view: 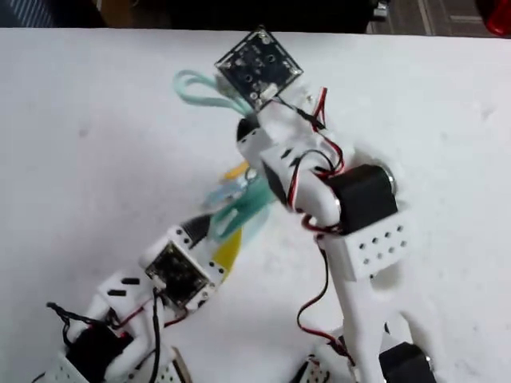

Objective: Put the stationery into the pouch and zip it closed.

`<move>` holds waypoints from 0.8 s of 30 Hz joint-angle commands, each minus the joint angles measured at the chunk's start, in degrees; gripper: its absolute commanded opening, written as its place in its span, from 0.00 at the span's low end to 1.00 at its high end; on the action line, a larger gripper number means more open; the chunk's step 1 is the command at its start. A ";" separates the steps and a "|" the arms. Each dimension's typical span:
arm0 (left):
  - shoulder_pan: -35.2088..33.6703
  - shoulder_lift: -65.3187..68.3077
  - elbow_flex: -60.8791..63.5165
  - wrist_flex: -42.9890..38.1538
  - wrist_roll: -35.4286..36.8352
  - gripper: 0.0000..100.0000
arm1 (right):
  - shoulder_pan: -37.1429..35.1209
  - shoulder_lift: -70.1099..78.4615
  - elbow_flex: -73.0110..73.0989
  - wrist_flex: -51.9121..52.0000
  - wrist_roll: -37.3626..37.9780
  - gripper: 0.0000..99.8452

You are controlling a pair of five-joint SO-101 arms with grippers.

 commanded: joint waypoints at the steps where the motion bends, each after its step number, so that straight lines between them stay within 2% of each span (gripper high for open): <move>1: -4.00 -0.75 -0.18 -1.41 -0.18 0.02 | 5.49 -0.66 1.67 -4.18 -0.09 0.02; 16: -4.79 -0.75 0.00 -0.70 -0.18 0.02 | 12.70 -0.04 1.85 -10.24 -0.44 0.02; 24: -4.79 -0.75 0.00 -0.62 -0.18 0.02 | 14.81 -0.04 1.85 -10.15 -0.44 0.02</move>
